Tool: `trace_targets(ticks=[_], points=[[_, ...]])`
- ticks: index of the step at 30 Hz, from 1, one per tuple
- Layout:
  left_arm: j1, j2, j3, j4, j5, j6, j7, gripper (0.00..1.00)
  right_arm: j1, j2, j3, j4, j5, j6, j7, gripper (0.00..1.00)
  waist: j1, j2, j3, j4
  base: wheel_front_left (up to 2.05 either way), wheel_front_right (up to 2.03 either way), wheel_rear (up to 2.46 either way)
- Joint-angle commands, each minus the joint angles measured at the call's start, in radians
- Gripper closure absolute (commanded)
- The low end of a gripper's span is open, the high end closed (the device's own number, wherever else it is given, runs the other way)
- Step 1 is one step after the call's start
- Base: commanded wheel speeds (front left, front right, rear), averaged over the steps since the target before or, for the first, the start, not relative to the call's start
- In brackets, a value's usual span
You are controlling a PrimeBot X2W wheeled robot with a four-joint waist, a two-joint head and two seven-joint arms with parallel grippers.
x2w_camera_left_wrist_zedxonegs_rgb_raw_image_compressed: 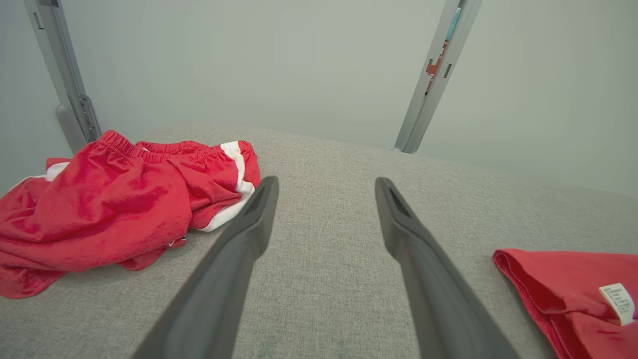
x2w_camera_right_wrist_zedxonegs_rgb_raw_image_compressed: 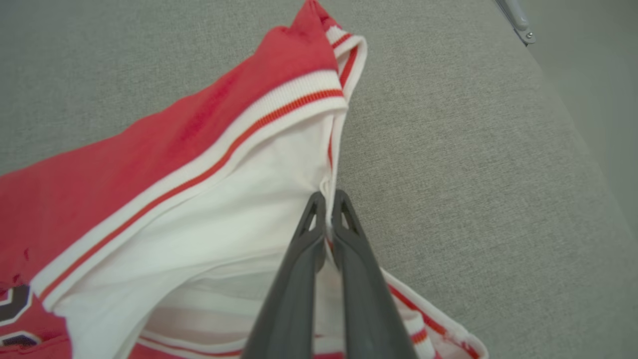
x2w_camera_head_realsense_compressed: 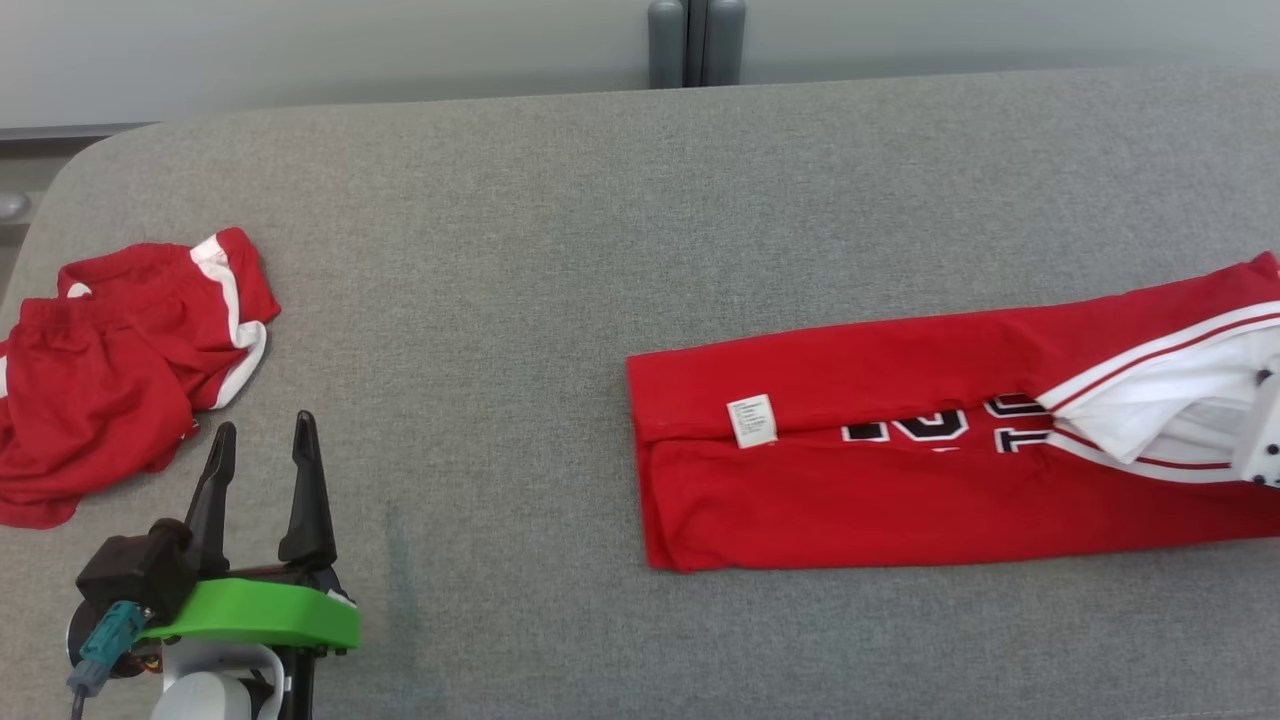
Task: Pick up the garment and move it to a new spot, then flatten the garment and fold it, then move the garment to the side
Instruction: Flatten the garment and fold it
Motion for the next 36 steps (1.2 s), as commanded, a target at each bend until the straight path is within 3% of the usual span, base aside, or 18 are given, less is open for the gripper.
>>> trace_targets(ticks=[1,8,12,19,27,36], points=[[0.010,0.001,0.000,0.000,0.008,-0.004,0.000,0.00,0.021,-0.011,-0.018,-0.011,-0.015,-0.002,-0.010,1.00,0.0000,-0.0001,-0.011,-0.003,0.00,0.00,0.00],[0.029,-0.003,-0.015,0.008,0.013,-0.006,0.000,0.00,0.090,0.007,-0.046,-0.130,-0.091,-0.002,0.027,1.00,0.0000,-0.0001,-0.050,0.000,0.00,0.00,0.00],[0.041,0.008,-0.020,0.014,0.018,-0.005,0.000,0.00,0.115,0.053,0.054,-0.233,-0.058,-0.002,0.053,1.00,0.0000,-0.0001,-0.068,0.005,0.00,0.00,0.00],[0.040,0.010,-0.030,0.023,0.007,-0.006,0.000,0.00,0.102,0.115,0.313,-0.341,0.013,-0.002,0.105,1.00,0.0000,-0.0001,-0.079,0.028,0.00,0.00,0.00],[0.018,0.010,-0.059,0.026,0.007,-0.006,0.000,0.00,0.030,0.214,0.504,-0.247,0.059,-0.002,0.089,1.00,0.0000,-0.0001,-0.063,0.072,0.00,0.00,0.00],[0.001,0.012,-0.068,0.030,-0.002,-0.006,0.000,0.00,-0.032,0.268,0.596,-0.105,0.090,-0.002,0.032,1.00,0.0000,-0.0001,-0.045,0.106,0.00,0.00,0.00]])
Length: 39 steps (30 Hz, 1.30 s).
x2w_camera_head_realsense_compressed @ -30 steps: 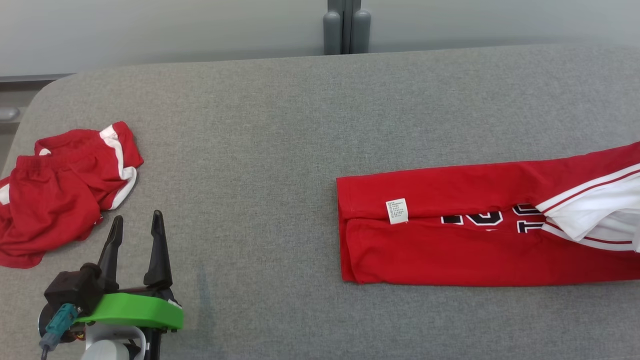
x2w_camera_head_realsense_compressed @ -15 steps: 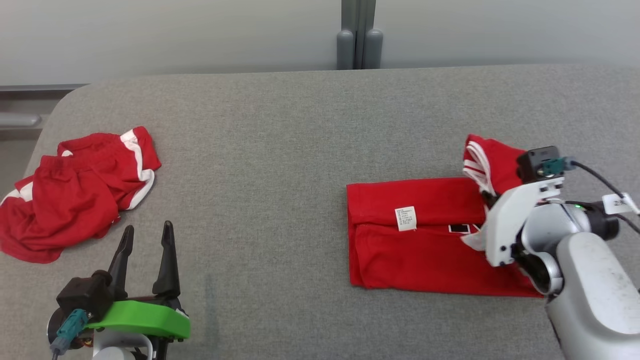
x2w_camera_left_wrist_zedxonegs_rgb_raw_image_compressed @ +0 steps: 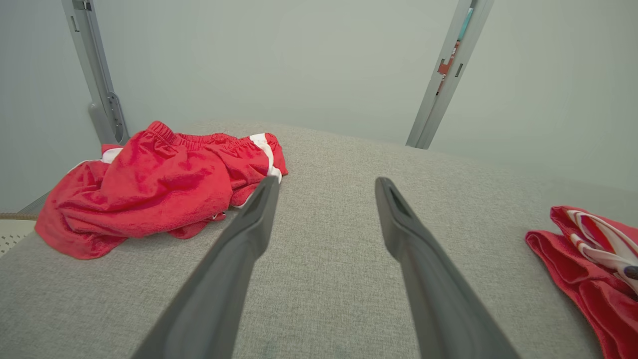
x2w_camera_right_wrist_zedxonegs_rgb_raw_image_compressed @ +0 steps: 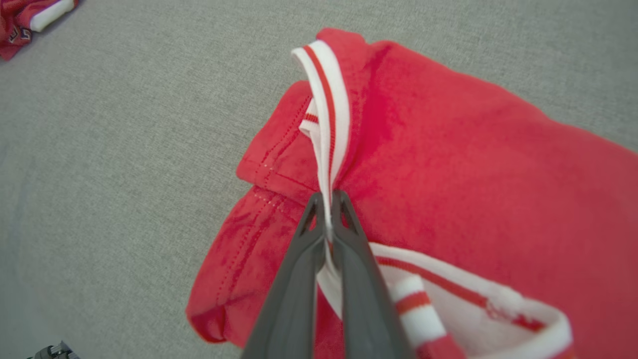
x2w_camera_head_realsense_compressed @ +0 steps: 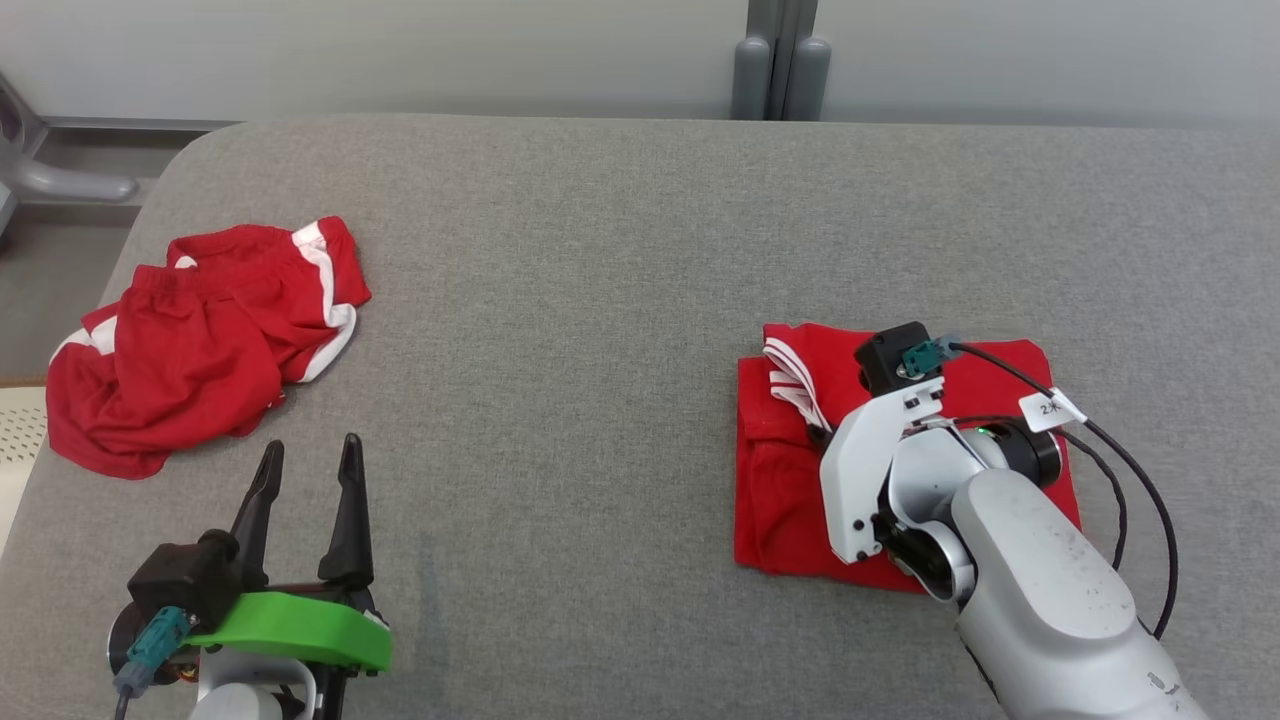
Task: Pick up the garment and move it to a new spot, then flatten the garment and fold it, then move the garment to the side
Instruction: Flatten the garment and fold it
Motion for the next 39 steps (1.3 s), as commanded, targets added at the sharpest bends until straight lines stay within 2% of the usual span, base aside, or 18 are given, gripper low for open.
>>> trace_targets(ticks=[1,7,8,9,10,17,24,31,34,39], points=[[-0.012,0.005,0.000,0.001,-0.004,-0.003,0.000,0.00,-0.019,0.005,0.012,0.015,0.011,-0.002,-0.009,1.00,0.0000,0.0000,0.005,0.005,0.00,0.00,0.00],[-0.012,0.001,0.006,0.005,-0.005,-0.003,0.000,0.00,-0.035,0.016,0.045,0.062,0.046,-0.001,-0.025,1.00,0.0000,0.0000,0.008,-0.001,0.00,0.00,0.00],[-0.012,0.001,0.006,0.005,-0.005,-0.003,0.000,0.00,-0.034,0.020,0.051,0.065,0.062,-0.001,-0.025,0.94,0.0000,0.0000,0.007,-0.003,0.00,0.00,0.00],[-0.013,0.001,0.008,0.005,-0.005,-0.003,0.000,0.00,-0.032,0.024,0.062,0.064,0.087,-0.001,-0.021,0.63,0.0000,0.0000,0.006,-0.006,0.00,0.00,0.00],[-0.013,0.000,0.010,0.005,-0.005,-0.003,0.000,0.00,-0.032,0.027,0.070,0.059,0.108,-0.001,-0.019,0.00,0.0000,0.0000,0.005,-0.009,0.00,0.00,0.00],[-0.013,0.002,0.009,0.008,-0.007,-0.003,0.000,0.00,-0.034,0.031,0.109,-0.036,0.264,-0.001,-0.040,0.00,0.0000,0.0000,-0.005,-0.030,0.00,0.00,0.00],[0.013,0.009,0.010,0.007,-0.004,-0.003,0.000,0.00,0.013,-0.037,0.061,-0.213,0.349,-0.001,-0.090,0.00,0.0000,0.0000,-0.035,-0.048,0.00,0.00,0.00],[0.040,0.012,0.010,0.012,-0.005,-0.003,0.000,0.00,0.134,-0.119,-0.109,-0.327,0.209,-0.001,-0.212,0.00,0.0000,0.0000,-0.073,-0.060,0.00,0.00,0.00],[0.043,0.013,0.015,0.012,-0.007,-0.003,0.000,0.00,0.205,-0.115,-0.205,-0.362,0.117,-0.001,-0.301,0.00,0.0000,0.0000,-0.088,-0.072,0.00,0.00,0.00],[0.047,0.003,0.021,-0.003,-0.003,-0.001,0.000,0.00,0.296,-0.120,-0.265,-0.410,-0.005,-0.001,-0.437,0.00,0.0000,0.0000,-0.099,-0.093,0.00,0.00,0.00]])
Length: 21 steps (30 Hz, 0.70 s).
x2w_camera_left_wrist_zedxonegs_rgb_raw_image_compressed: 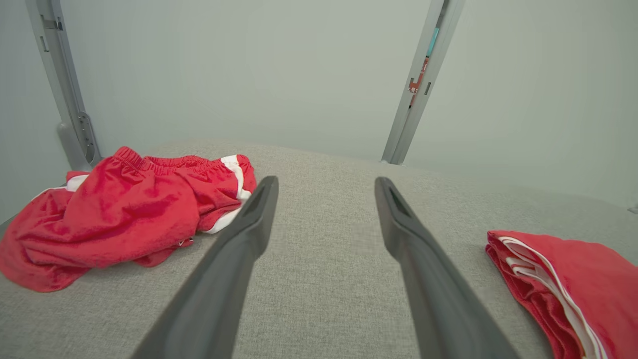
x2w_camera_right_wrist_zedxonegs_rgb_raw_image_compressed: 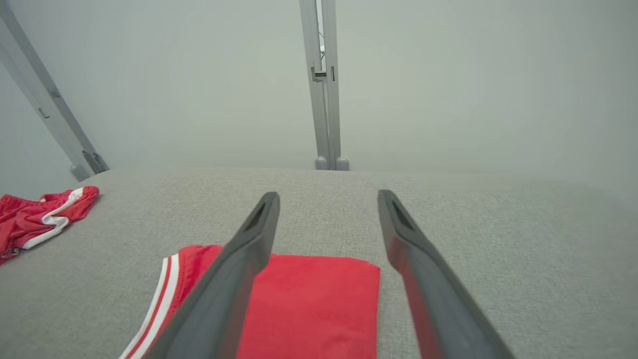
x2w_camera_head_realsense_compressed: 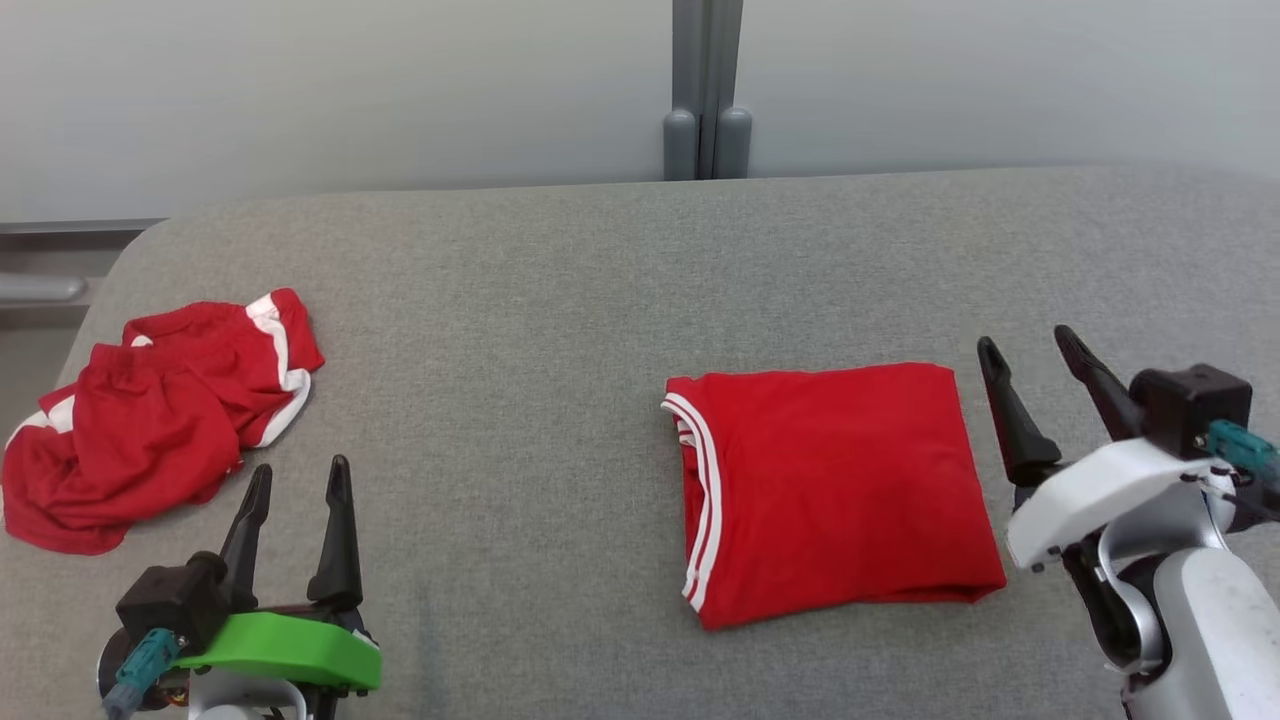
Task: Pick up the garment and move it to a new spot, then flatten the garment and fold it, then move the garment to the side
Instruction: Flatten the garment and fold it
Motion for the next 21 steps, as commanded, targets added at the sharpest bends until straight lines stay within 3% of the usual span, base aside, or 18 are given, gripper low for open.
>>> trace_targets(ticks=[1,10,21], points=[[0.015,-0.001,0.004,-0.004,0.006,-0.001,0.000,0.00,0.027,-0.006,-0.008,-0.008,-0.023,0.000,-0.026,0.00,0.0000,-0.0001,-0.009,-0.013,0.00,0.00,0.00],[0.029,-0.006,0.008,-0.017,0.030,-0.001,0.000,0.00,0.092,-0.020,-0.023,0.019,-0.106,0.000,-0.151,0.00,0.0000,-0.0001,-0.023,-0.045,0.00,0.00,0.00],[0.041,-0.014,-0.007,0.006,0.041,-0.002,0.000,0.00,0.116,-0.004,-0.033,0.081,-0.124,0.000,-0.183,0.00,0.0000,-0.0001,-0.040,-0.065,0.00,0.00,0.00]])
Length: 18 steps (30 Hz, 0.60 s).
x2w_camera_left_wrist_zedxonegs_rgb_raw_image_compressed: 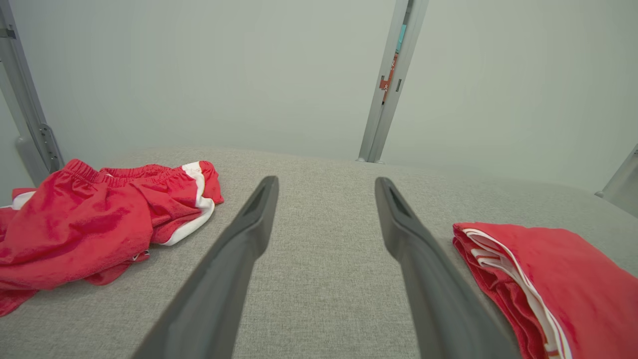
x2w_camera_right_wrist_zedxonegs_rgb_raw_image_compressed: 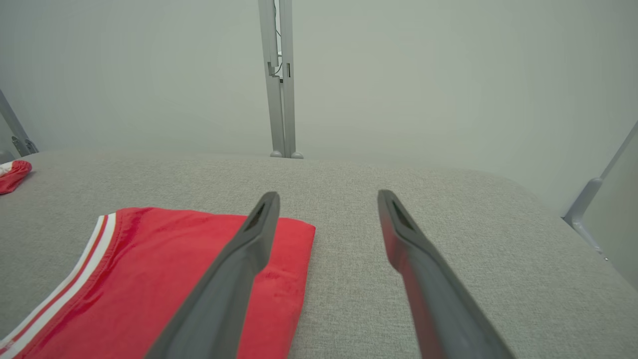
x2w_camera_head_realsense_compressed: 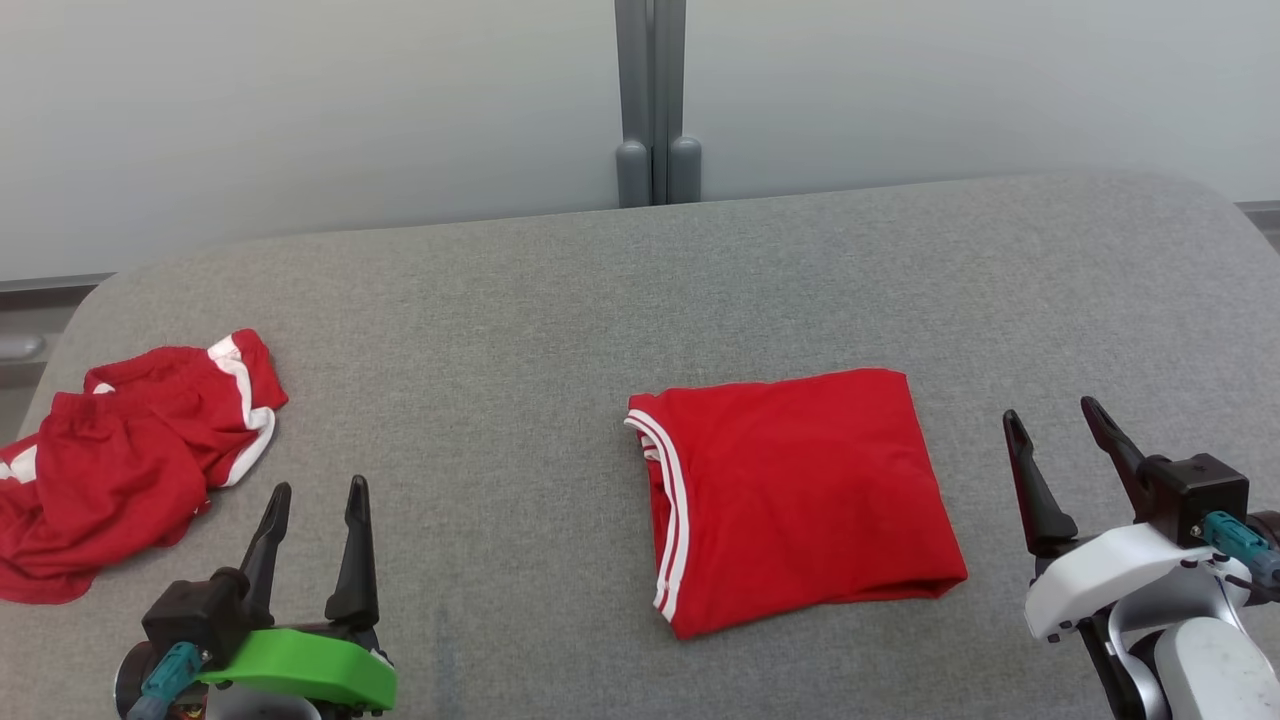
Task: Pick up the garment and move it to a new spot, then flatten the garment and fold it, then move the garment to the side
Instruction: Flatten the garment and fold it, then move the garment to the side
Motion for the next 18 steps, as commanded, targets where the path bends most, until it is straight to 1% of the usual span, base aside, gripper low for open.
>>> trace_targets(ticks=[1,6,18], points=[[0.017,0.002,0.002,0.007,0.010,-0.002,0.000,0.00,0.008,0.002,0.001,0.006,-0.005,0.000,-0.007,0.00,0.0000,0.0000,-0.002,-0.001,0.00,0.00,0.00],[0.003,0.012,0.000,0.023,0.015,-0.002,0.000,0.00,0.007,0.011,0.003,0.019,-0.008,0.000,-0.007,0.00,0.0000,0.0000,-0.002,-0.002,0.00,0.00,0.00],[-0.016,0.014,0.001,0.026,0.012,-0.002,0.000,0.00,-0.009,0.029,-0.004,0.032,-0.006,0.000,-0.006,0.00,0.0000,0.0000,0.003,0.000,0.00,0.00,0.00]])
